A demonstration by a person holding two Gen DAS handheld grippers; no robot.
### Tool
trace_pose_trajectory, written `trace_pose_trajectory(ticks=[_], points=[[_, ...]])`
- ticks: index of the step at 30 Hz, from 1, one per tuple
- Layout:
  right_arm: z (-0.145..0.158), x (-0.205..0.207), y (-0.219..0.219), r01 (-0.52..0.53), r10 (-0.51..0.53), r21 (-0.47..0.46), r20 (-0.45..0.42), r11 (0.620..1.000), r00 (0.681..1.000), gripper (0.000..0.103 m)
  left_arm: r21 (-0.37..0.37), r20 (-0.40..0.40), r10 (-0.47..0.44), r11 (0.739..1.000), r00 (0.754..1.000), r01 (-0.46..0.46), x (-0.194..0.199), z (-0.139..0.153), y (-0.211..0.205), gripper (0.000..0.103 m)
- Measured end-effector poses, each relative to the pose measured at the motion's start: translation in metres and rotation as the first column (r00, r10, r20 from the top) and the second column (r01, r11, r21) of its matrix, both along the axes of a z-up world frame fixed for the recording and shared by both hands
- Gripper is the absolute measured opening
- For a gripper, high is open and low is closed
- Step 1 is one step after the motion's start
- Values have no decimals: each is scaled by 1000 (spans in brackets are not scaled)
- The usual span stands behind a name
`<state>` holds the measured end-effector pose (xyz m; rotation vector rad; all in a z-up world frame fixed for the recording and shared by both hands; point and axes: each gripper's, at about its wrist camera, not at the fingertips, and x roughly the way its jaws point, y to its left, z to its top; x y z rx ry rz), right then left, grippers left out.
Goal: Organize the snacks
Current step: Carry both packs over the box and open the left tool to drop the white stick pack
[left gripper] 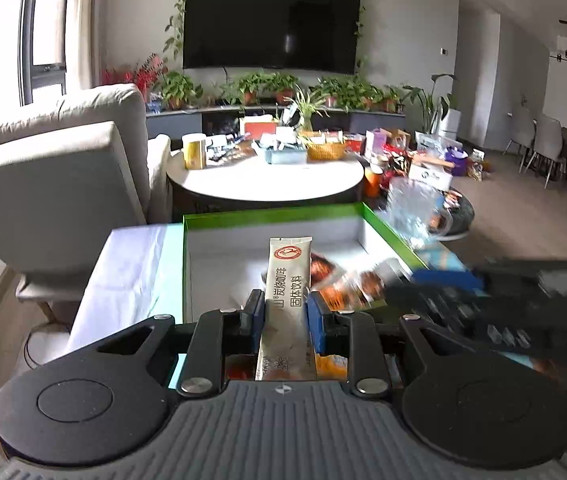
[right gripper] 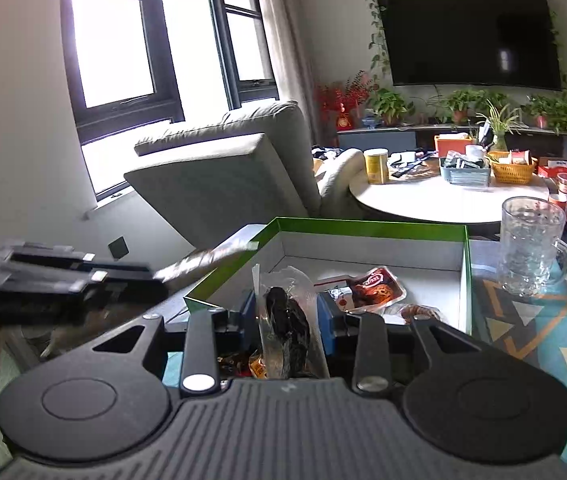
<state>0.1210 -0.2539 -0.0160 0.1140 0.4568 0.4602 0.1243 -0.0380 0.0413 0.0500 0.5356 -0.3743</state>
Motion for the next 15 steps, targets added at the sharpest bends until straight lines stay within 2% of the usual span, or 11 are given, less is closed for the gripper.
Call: trace_pose_trajectory(ticks=[7,15], points=[[-2,-2,-7,7,-6,20,-19,1000,1000,36,-24,36,18,1000,999,-17,49,5,-14,22],[-5,0,-9,20,-18,42,-39,999,999,36,-19,16,70,997,997,-70,92,-12,-26,22]])
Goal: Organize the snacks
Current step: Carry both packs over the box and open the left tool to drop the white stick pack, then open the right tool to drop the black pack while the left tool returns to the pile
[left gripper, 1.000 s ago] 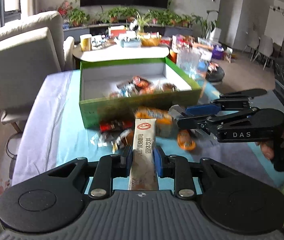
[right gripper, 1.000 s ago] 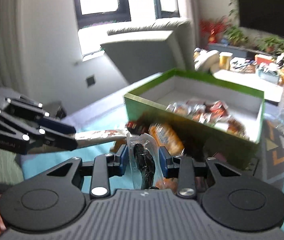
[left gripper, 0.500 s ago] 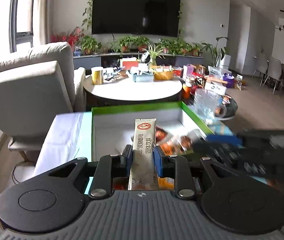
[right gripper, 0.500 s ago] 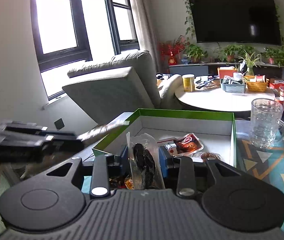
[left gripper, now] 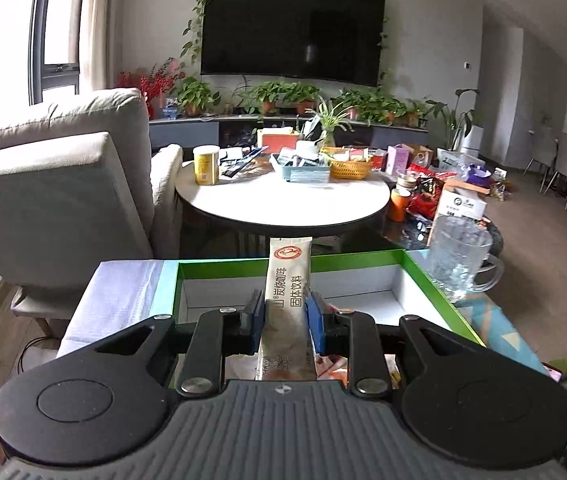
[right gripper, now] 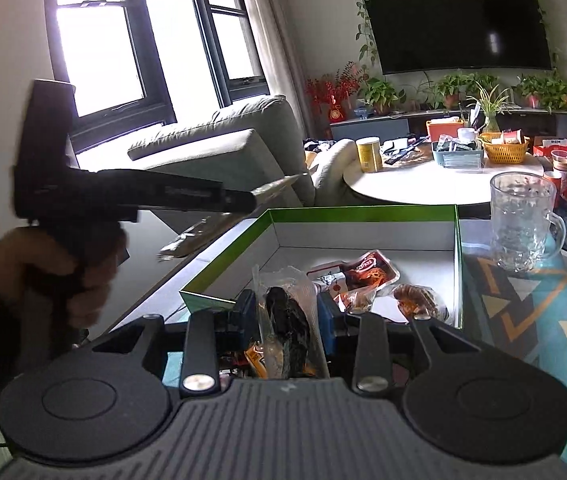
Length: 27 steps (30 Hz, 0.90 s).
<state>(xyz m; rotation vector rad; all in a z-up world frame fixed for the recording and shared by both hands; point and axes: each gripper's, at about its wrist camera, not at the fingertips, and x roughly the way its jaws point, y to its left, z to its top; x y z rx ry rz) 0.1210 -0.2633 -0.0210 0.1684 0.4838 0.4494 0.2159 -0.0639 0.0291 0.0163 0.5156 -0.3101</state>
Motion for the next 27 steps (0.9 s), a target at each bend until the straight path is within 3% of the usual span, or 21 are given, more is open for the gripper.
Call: trace_pose_trajectory(ticks=[6,10,27], points=[[1,0,-1,5,-5,17,5,1000,1000,36,7,-60,51,999,997,-50,12,-19,1,24],[-1,2,-3,8,-9,23,3,1000,1000,36,11,-69,62,998,996,-61,10,-21,6,37],[11,24,-3,74,-76,32,67,997,995,36,4,-63,44,999,997,-44,-41,-18,30,39]])
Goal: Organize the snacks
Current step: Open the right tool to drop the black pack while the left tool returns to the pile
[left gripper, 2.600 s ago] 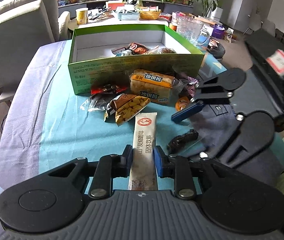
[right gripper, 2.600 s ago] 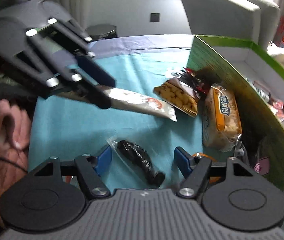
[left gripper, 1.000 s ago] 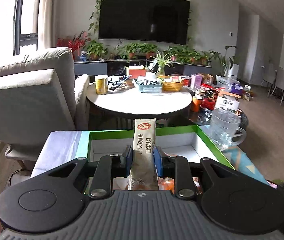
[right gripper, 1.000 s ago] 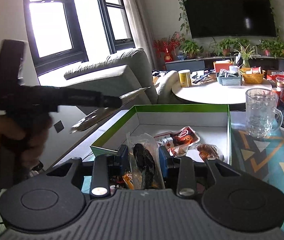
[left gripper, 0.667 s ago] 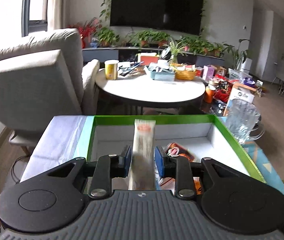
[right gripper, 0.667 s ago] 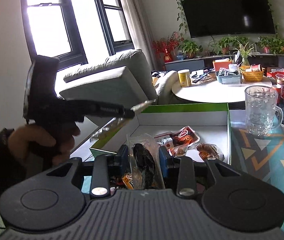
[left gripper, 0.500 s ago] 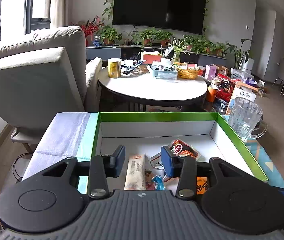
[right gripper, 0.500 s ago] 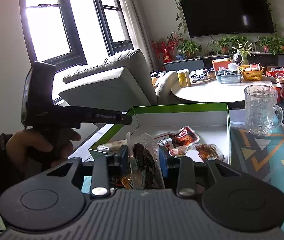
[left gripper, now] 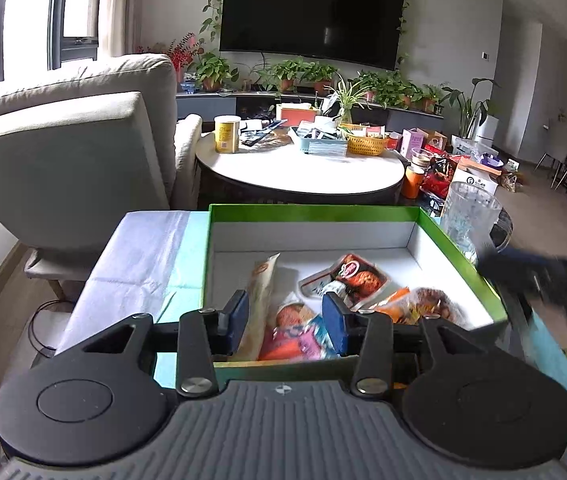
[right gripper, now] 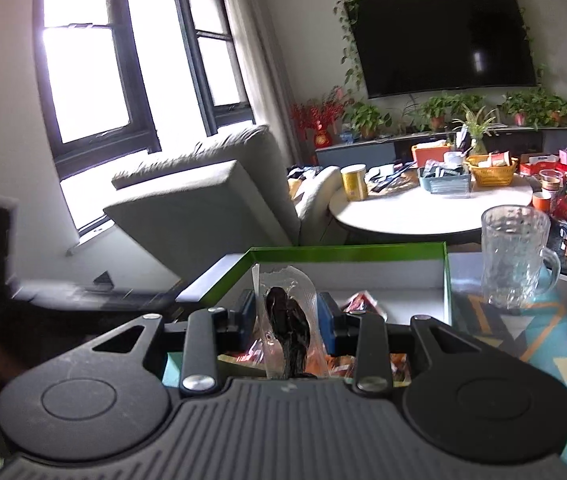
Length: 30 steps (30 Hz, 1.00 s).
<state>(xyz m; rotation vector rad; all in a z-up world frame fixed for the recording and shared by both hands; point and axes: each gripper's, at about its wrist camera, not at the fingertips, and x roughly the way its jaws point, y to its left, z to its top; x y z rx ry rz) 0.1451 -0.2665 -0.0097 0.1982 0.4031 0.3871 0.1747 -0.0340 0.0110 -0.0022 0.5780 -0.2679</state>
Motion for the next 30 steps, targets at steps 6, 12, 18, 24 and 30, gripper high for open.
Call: trace_pose_trajectory(ticks=[6,12,18,24,30], points=[[-6,27,-6,93,-92,17,-40,996,995,36,16,-8,50,999,999,-49,-26,-9,24,39],[-17,47,-7,152,-151,5,-81,988,985,36,62,-54,21,998,998,-18,-53,-23,37,39],[-26,63,-11,190,-187,17,-134,982,973,36,61,-88,-12,998,996,17,-62,-32,35,39],[-31,67,-7,194,-194,-14,-163,981,967,39,51,-102,-72,996,992,78,-67,-35,21,39],[-33,65,-7,183,-181,-5,-171,983,969,41,43,-129,-89,995,988,95,-67,-39,12,39]])
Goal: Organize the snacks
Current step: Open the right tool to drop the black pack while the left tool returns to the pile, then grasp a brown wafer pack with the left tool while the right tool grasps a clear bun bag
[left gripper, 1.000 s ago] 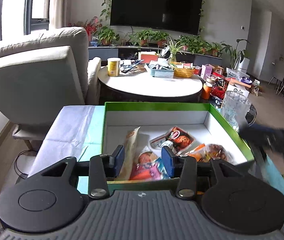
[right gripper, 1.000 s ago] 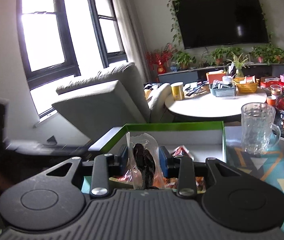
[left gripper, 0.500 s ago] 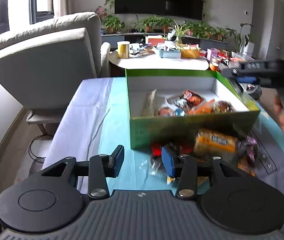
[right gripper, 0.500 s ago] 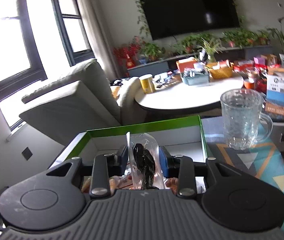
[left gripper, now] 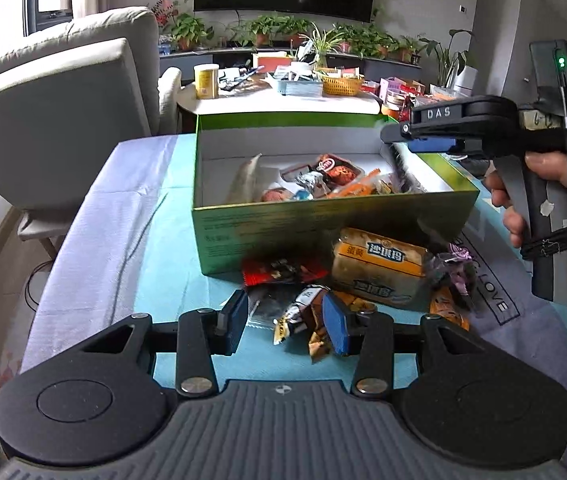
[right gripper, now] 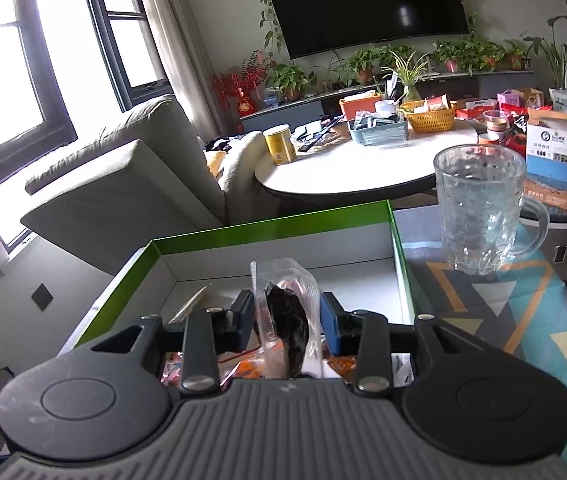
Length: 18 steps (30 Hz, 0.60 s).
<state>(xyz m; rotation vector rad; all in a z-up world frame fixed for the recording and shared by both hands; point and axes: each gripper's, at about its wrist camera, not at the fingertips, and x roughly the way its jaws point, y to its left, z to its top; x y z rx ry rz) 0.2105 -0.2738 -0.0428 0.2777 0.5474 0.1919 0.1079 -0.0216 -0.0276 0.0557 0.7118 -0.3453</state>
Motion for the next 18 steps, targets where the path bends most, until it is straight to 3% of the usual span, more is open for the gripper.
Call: trace_pose_trajectory(ticks=[5,8,12,15,18], points=[[3,-1,-3,6,-6,8,5,1000,1000,44,-11,-30,-11,1000,999,10,0,-1,-5,40],[4,-5,-7,12,-12,31,1,999,1000,45,-38,-86,-23,999,996,20,1,-4,-12,48],[8,-20,-8,-10,9,42,16,999,1000,45,-37,-155,22,999,988,-28,9,-10,-23,49],[13,-39,-6,-84,83,25,43,996,996,48,-69,-239,91,992,967,-110,20,-15,-22,49],[15,-64,-6,-206,206,-1,81,979,975,58,-134,-309,132,974,942,-181,29,-17,-19,49]])
